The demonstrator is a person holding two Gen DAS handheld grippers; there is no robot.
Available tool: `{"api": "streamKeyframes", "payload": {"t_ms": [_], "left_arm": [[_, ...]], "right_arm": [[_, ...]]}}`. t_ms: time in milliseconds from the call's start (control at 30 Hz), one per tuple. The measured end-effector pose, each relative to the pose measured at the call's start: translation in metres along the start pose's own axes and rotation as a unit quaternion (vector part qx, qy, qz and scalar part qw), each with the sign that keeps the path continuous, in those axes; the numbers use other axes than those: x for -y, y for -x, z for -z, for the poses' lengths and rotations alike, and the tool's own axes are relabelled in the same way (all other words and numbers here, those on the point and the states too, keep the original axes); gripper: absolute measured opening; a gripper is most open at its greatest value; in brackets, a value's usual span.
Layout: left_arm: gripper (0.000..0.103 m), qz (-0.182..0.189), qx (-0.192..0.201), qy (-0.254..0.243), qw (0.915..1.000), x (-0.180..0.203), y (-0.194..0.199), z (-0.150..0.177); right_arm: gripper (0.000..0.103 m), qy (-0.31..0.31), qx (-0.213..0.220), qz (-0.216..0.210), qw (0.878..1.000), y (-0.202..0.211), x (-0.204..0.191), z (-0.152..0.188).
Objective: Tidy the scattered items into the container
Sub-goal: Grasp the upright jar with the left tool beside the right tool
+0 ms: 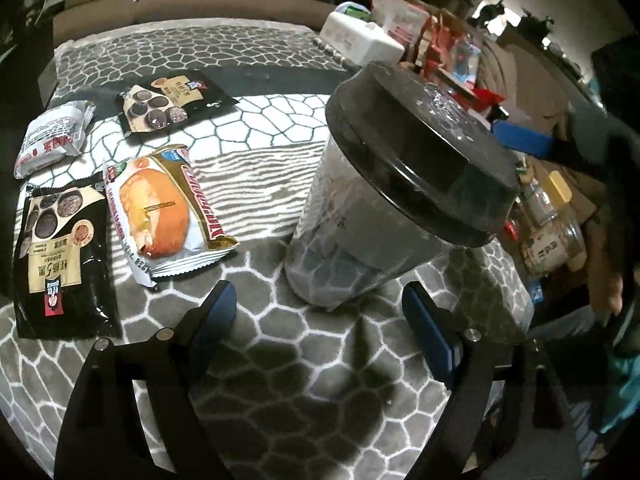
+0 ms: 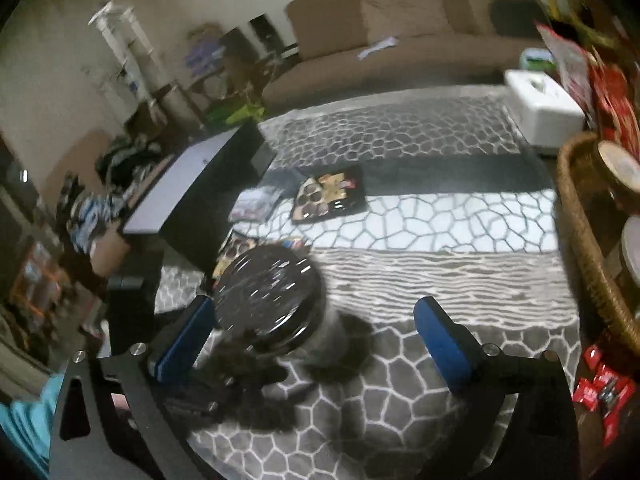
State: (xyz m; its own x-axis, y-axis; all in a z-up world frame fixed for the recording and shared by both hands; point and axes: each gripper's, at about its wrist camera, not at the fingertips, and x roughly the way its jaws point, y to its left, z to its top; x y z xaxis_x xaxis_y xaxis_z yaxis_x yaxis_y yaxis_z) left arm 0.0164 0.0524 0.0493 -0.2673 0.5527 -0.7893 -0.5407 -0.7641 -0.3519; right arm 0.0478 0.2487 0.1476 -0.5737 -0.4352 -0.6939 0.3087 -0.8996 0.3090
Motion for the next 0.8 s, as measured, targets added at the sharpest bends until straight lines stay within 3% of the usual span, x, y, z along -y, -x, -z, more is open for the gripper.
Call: {"api": "streamKeyframes", "payload": {"t_ms": [233, 267, 300, 333, 567, 733, 800], "left_arm": [[0.084, -0.026, 0.000, 0.009, 0.9996, -0.012, 0.005, 0.002], [0.084, -0.027, 0.000, 0.013, 0.9996, -0.014, 0.005, 0.002], [0.084, -0.030, 0.000, 0.017, 0.9994, -0.016, 0.005, 0.001], [0.084, -0.031, 0.001, 0.018, 0.9993, -0.017, 0.006, 0.001], [0.084, -0.024, 0.001, 0.014, 0.9996, -0.013, 0.008, -0.008], [0.084, -0.008, 0.008, 0.012, 0.9999, -0.015, 0.012, -0.037], [0.086, -0.020, 0.015, 0.003, 0.9997, -0.019, 0.011, -0.053]], "right_arm": [[0.101, 0.093, -0.031, 0.082, 0.992, -0.045, -0.049, 0.008], [0.099, 0.098, -0.032, 0.088, 0.991, -0.050, -0.051, 0.008], [0.087, 0.100, -0.031, 0.093, 0.990, -0.053, -0.050, 0.010], [0.087, 0.100, -0.030, 0.093, 0.990, -0.055, -0.049, 0.009], [0.084, 0.073, -0.030, 0.048, 0.996, -0.049, -0.023, -0.015], [0.084, 0.103, -0.017, 0.017, 0.994, -0.048, -0.006, -0.060], [0.084, 0.120, -0.014, 0.003, 0.993, -0.052, 0.001, -0.079]]}}
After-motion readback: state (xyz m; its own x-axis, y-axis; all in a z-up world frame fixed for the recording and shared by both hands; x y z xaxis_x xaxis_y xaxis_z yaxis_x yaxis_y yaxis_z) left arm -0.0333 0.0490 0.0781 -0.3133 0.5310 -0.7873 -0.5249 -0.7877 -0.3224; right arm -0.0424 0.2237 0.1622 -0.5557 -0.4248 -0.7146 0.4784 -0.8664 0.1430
